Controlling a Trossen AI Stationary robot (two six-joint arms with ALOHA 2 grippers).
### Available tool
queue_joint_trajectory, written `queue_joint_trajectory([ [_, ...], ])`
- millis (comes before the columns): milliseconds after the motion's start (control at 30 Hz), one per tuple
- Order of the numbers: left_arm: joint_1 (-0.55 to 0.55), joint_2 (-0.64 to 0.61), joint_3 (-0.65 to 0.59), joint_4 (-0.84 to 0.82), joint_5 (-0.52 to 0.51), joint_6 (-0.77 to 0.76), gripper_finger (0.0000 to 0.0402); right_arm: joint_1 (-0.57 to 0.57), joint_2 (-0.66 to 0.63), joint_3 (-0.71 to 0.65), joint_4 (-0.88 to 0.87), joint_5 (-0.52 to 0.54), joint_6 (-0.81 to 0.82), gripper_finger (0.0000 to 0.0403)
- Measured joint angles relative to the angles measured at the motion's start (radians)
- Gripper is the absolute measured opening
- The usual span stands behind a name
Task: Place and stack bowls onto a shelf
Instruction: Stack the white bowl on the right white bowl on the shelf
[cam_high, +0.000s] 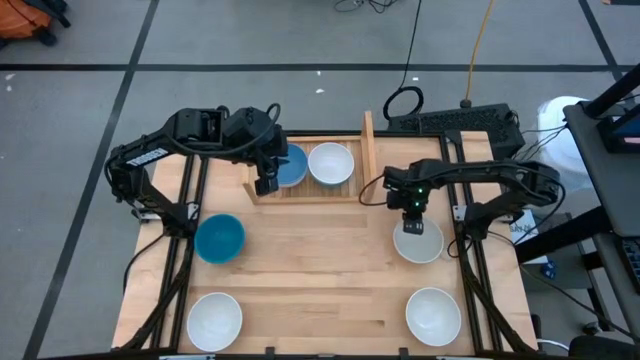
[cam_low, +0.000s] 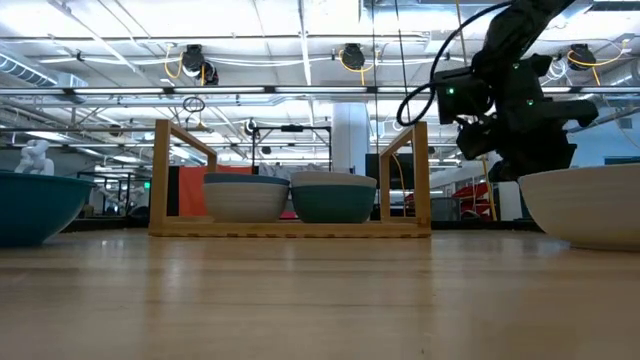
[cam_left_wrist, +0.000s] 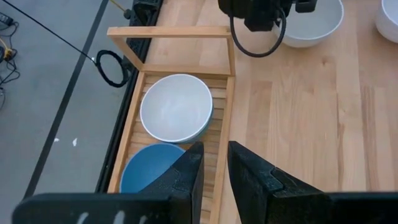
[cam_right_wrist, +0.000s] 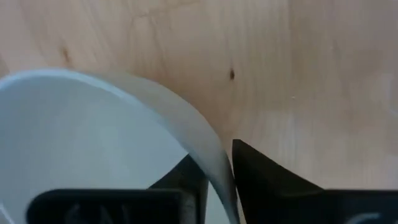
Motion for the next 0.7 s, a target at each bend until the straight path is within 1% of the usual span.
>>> queue_joint_trajectory([
  [100,0.0,0.0,0.0,0.0,0.0,0.001,0.0079,0.0,0.028,0.0,0.006,0.0,-0.025,0.0022],
  [167,0.0,0.0,0.0,0.0,0.0,0.001,0.0079,0.0,0.047,0.0,0.02,-0.006,-0.019,0.0007],
  [333,0.0,0.0,0.0,-0.001,0.0,0.001,0.0079,0.0,0.063,0.001,0.071,-0.021,0.01,0.0003],
  [467,0.0,0.0,0.0,-0.001,0.0,0.001,0.0079,0.002,0.041,0.018,0.091,-0.021,0.052,0.0001],
  [567,0.0,0.0,0.0,-0.002,0.0,0.001,0.0079,0.016,0.011,0.067,0.073,-0.003,0.085,0.0001],
  [633,0.0,0.0,0.0,-0.006,0.0,0.001,0.0079,0.031,-0.009,0.12,0.046,-0.003,0.09,0.0001],
  [700,0.0,0.0,0.0,-0.007,0.0,0.001,0.0079,0.049,-0.021,0.186,0.009,0.026,0.09,0.0001],
])
